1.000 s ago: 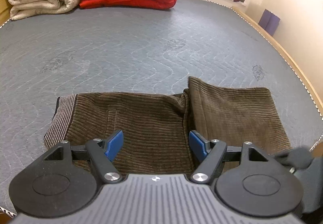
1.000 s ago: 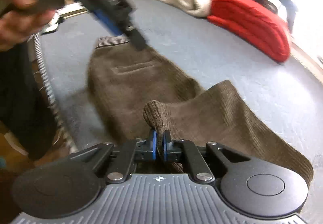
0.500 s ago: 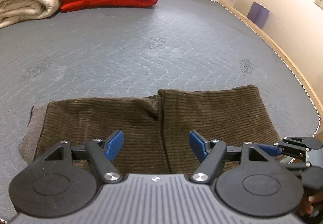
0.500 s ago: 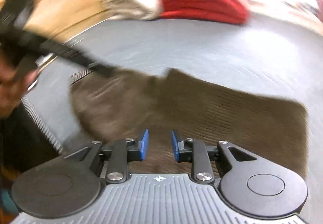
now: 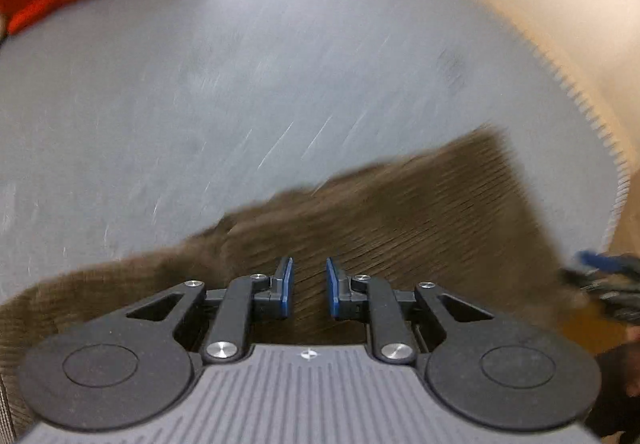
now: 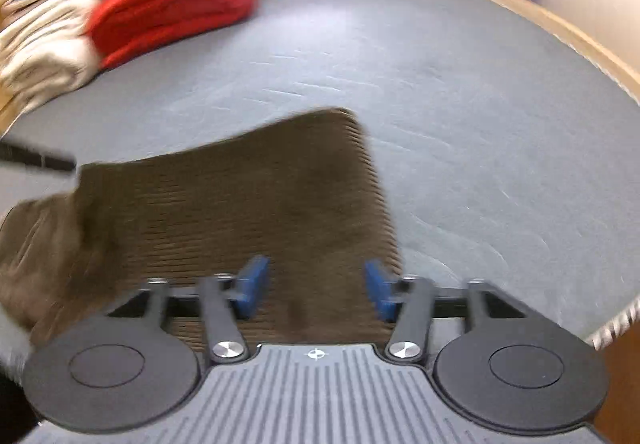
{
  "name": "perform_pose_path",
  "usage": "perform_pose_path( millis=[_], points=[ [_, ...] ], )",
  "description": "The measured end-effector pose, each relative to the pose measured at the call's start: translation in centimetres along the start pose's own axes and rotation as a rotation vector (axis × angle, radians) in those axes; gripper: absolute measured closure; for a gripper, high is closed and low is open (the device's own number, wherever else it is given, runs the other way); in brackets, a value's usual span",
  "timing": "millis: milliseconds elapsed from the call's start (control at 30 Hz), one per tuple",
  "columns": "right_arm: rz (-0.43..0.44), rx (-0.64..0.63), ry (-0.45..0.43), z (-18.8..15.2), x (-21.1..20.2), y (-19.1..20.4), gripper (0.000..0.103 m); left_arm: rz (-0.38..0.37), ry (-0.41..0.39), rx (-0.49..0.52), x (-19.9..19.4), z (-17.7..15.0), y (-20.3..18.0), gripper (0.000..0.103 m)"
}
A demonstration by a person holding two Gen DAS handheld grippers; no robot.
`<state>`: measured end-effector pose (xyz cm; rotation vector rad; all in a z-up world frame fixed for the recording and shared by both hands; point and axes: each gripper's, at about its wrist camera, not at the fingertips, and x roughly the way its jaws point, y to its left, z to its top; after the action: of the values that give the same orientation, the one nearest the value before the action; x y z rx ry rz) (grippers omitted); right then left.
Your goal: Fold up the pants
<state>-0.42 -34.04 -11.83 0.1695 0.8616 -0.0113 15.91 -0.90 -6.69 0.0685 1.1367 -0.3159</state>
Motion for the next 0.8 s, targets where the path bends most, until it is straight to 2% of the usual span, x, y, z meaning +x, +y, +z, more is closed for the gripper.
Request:
perform_pose_path(
  millis=[33,100,167,300,333,400,433,467,500,533,567,633,667,800],
  points=[
    [-0.023,0.025,0.016,-0.2,0.4,-0.8,0.037,0.031,0.035,-0.011,1.5,0.3,0.6,0.088],
    [-0.038,0.081,0.044,-1.0,1.3,-1.9,0.037,0.030,0.040,-0.062,2.9,1.2,1.7,0.090],
    [-0.010,0.135,0.087,-1.3,2.3,-3.0,0.035,0.031,0.006,-0.102,3.2,1.7,2.2,0.090],
    [0.060,0.211,0.135,-2.1,3.9,-3.7,0.036,0.066,-0.004,-0.073,3.4,1.8,1.5,0.089],
    [0.073,0.218,0.143,-2.2,4.0,-3.9,0.038,0.060,-0.003,-0.066,3.2,1.9,1.2,0.086],
    [0.066,0.206,0.143,-1.8,3.9,-3.3,0.041,0.040,-0.007,-0.067,2.7,1.8,1.0,0.068],
    [0.059,0.191,0.141,-1.7,4.1,-3.0,0.045,0.041,-0.023,-0.071,2.1,1.8,1.0,0.063],
    [0.053,0.175,0.135,-1.6,3.9,-2.7,0.051,0.044,-0.047,-0.075,1.3,1.6,1.0,0.050],
    [0.047,0.164,0.124,-1.3,3.4,-2.7,0.055,0.038,-0.073,-0.079,0.3,1.4,0.9,0.044],
    [0.046,0.159,0.107,-1.3,2.1,-2.4,0.064,0.017,-0.097,-0.087,-0.7,1.1,0.7,0.043],
    [0.045,0.144,0.079,-1.0,1.4,-1.9,0.069,-0.017,-0.114,-0.099,-1.6,0.9,0.6,0.041],
    [0.030,0.038,-0.020,-0.5,-1.0,0.5,0.072,-0.128,-0.154,-0.137,-3.4,0.7,0.3,0.030],
    [0.017,-0.046,-0.079,-0.5,-2.4,2.3,0.074,-0.196,-0.170,-0.156,-4.0,0.7,0.1,0.022],
    [-0.003,-0.379,-0.255,-1.2,-7.1,10.8,0.074,-0.493,-0.224,-0.199,-6.7,0.8,-0.4,0.016]
  ],
)
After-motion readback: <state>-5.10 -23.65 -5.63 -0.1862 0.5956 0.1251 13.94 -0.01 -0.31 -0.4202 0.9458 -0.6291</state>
